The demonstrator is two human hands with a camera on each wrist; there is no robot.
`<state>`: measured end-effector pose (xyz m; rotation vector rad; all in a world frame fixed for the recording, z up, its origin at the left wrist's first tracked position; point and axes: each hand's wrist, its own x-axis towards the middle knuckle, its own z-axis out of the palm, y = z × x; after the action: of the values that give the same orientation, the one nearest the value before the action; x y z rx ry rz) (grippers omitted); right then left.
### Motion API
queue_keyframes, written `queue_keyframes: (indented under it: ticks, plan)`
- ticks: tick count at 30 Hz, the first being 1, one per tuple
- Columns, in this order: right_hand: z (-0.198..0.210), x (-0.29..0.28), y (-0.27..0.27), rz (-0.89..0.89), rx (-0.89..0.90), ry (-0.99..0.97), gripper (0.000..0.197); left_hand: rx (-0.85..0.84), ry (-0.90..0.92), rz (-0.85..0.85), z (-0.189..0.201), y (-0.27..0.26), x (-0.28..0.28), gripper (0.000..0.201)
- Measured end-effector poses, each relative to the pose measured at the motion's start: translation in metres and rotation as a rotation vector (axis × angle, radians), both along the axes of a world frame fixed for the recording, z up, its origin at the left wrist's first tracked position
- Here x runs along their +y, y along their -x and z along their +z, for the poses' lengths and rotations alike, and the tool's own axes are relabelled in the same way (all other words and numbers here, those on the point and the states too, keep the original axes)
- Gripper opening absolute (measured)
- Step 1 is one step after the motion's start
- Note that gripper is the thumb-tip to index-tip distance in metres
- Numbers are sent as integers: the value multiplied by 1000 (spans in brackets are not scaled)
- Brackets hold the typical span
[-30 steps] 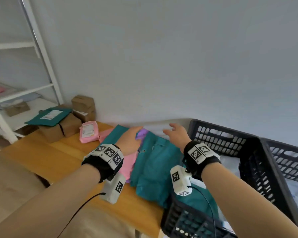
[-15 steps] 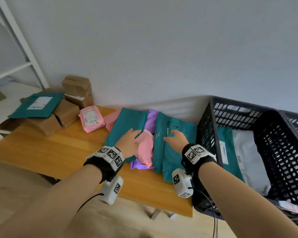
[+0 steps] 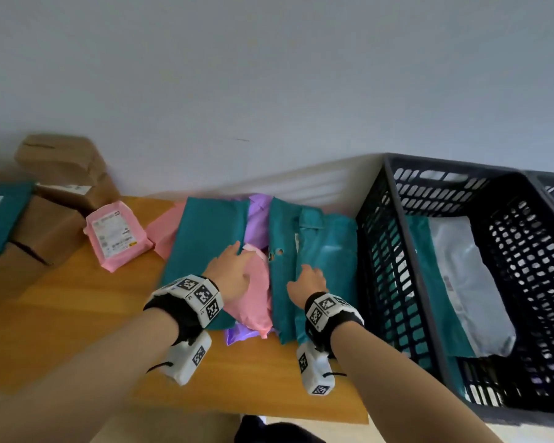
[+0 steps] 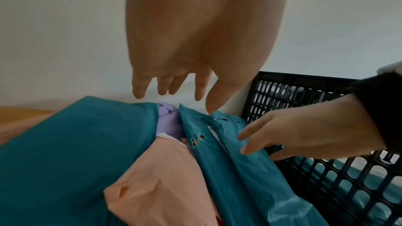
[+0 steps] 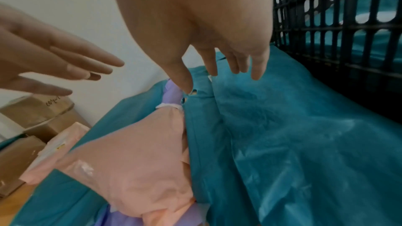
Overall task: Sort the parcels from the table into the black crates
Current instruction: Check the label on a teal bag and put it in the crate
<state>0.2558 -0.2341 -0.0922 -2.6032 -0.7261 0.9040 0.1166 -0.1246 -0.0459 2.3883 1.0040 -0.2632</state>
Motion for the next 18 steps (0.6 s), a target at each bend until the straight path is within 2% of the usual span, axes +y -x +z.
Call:
queue_keyframes:
  ticks: [5, 10, 18]
  plan:
    - [-20, 12, -3, 23, -77, 14, 64, 8, 15, -48, -19, -9, 8, 55]
    - [-30, 24, -7, -87, -197, -32, 76, -76, 93, -58, -32, -7, 18, 54]
    - [-42, 38, -12, -220, -327, 36, 74, -171, 201, -118, -37, -11, 48, 50]
